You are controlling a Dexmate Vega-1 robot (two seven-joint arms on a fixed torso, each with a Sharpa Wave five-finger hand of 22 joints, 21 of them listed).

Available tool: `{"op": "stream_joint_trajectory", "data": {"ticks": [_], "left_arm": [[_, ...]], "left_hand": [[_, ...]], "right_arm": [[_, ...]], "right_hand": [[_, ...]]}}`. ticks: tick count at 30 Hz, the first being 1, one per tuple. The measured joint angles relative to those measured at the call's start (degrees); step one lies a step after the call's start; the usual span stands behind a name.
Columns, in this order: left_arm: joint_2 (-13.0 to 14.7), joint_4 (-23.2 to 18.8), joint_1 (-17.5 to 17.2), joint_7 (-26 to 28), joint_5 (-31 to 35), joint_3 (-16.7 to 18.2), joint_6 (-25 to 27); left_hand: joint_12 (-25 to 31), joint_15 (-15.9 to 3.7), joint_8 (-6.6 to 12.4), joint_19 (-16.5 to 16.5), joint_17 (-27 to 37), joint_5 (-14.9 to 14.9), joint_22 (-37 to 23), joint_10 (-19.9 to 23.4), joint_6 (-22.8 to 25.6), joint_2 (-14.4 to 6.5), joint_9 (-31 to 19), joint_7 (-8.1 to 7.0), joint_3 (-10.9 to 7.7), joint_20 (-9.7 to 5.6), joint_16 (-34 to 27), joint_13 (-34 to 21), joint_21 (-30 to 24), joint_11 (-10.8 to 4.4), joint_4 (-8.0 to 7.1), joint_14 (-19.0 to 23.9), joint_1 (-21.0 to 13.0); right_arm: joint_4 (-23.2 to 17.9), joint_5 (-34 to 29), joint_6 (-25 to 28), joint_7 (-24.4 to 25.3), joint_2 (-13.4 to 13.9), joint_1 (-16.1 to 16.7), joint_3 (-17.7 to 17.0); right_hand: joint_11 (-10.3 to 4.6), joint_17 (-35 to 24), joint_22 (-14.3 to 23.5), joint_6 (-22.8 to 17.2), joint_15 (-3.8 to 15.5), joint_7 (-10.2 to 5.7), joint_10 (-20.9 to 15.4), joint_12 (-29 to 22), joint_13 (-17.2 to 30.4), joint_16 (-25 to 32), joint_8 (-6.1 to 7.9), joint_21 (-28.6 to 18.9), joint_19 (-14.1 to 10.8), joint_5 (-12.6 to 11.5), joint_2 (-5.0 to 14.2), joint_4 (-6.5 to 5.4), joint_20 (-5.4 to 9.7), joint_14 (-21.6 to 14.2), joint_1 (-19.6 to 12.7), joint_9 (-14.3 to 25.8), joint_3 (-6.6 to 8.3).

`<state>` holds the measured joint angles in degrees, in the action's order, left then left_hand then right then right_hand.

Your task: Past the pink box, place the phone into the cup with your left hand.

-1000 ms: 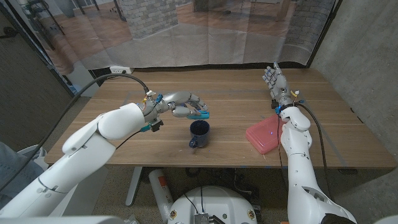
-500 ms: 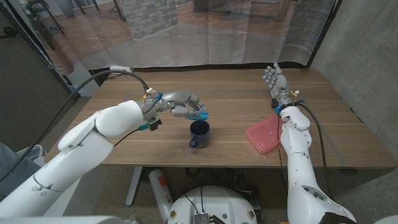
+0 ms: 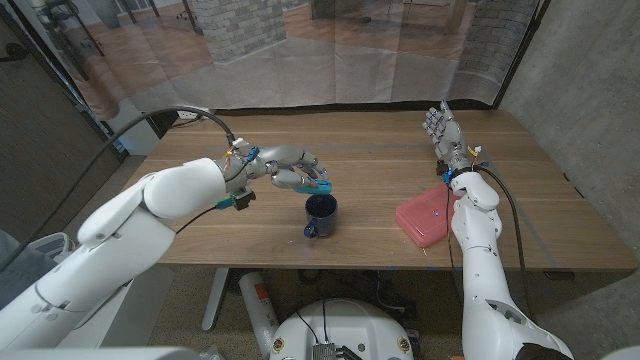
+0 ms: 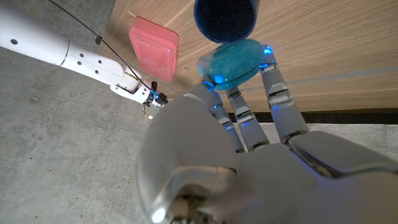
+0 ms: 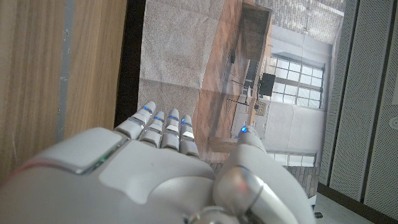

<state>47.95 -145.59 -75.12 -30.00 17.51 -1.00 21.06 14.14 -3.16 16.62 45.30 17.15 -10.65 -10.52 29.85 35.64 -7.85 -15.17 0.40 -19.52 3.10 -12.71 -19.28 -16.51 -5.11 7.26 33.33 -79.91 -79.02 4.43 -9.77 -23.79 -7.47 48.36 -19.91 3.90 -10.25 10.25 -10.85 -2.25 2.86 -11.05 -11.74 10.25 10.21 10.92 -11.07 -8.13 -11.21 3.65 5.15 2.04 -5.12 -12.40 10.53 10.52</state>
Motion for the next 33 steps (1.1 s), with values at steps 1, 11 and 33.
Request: {"op": "stream_joint_trajectory", "data": {"ticks": [1,11,33], "left_arm": [[0.01,-0.22,-0.29,0.00,0.07,0.29,0.16],[0.01,-1.12,-2.33,0.18,0.27,2.06,1.20],[1.13,0.85,-0.20,-0.33,-0.40,-1.29,2.55]], "left_hand": [[0.00,0.00,0.00,0.00,0.00,0.00,0.00,0.00,0.02,0.00,0.03,0.02,0.00,0.00,0.00,0.00,0.00,0.00,0.00,0.00,0.00],[0.00,0.00,0.00,-0.30,0.00,0.00,0.00,0.00,0.20,0.00,0.29,0.20,-0.02,0.30,0.00,0.00,0.00,0.00,0.02,0.00,0.00],[-0.50,0.47,-0.32,-1.53,-0.01,0.02,0.01,0.00,0.20,-0.16,0.28,0.20,-0.24,0.90,0.43,0.01,0.23,0.00,0.25,-0.47,0.29]], "right_arm": [[-0.05,0.00,0.04,-0.02,0.00,0.05,0.00],[-1.07,-0.03,0.65,-0.05,-0.04,0.65,0.01],[-3.49,0.02,1.46,0.04,-0.05,2.39,-0.16]], "right_hand": [[0.00,0.00,0.00,0.00,0.00,0.00,0.00,0.00,0.00,0.00,0.00,0.00,0.00,0.00,0.00,0.00,0.00,0.00,0.00,0.00,0.00],[0.00,0.00,0.00,0.00,0.00,0.00,0.00,0.00,0.00,0.00,0.00,0.00,0.00,0.00,0.00,0.00,0.00,0.00,0.00,0.00,0.00],[0.00,0.00,0.00,0.00,0.00,0.00,0.00,0.00,0.00,0.00,0.00,0.00,0.00,0.00,0.00,-0.01,0.00,0.00,0.00,0.00,0.00]]}}
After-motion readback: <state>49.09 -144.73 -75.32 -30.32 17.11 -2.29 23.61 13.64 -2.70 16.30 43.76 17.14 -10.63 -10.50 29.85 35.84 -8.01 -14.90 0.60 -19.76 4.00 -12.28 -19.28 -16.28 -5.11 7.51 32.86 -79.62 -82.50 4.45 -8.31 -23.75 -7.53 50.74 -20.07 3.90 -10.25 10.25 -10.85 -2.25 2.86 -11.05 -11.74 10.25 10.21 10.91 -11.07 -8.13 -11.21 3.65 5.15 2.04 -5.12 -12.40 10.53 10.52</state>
